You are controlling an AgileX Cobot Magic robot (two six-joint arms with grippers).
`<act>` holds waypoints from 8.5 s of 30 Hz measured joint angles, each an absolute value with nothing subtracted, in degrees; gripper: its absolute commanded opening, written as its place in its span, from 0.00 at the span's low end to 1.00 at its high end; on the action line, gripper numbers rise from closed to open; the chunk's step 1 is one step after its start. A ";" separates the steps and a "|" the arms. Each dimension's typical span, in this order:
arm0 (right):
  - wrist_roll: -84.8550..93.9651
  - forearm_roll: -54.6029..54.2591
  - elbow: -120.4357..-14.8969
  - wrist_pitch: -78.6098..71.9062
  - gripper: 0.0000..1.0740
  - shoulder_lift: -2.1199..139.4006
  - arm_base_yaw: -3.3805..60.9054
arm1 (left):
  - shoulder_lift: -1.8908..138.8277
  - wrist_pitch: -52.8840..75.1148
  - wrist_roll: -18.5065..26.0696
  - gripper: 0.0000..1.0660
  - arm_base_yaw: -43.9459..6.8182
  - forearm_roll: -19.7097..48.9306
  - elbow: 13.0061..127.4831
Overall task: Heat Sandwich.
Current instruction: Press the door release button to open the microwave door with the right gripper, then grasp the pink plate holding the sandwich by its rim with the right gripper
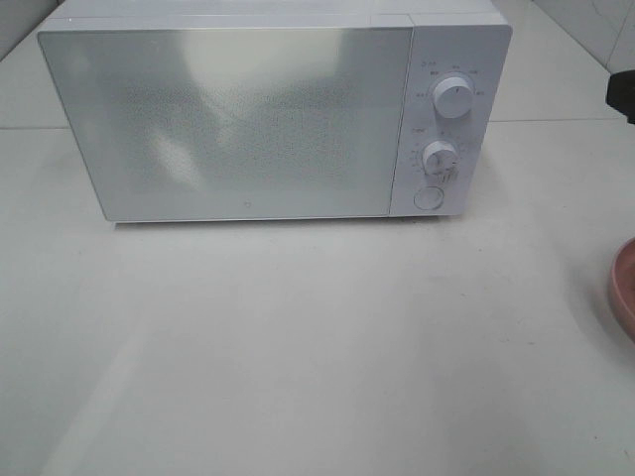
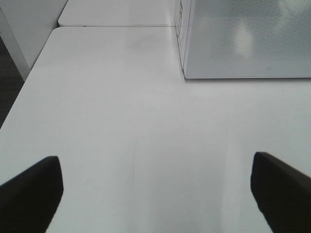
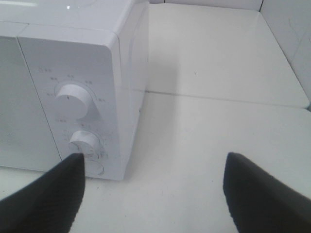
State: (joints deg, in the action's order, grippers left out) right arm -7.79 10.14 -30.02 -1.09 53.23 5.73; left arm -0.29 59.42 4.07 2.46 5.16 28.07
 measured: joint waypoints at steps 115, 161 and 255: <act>-79.53 -43.32 -14.73 -65.20 0.01 96.94 42.17 | -0.29 59.42 4.07 0.95 2.46 5.16 28.07; -84.40 -20.74 -40.68 -49.62 0.00 116.94 24.18 | -0.29 59.42 4.07 0.95 2.46 5.16 28.07; -85.49 -8.25 -30.54 -48.36 0.02 109.21 22.23 | -0.29 59.42 4.07 0.95 2.46 5.16 28.07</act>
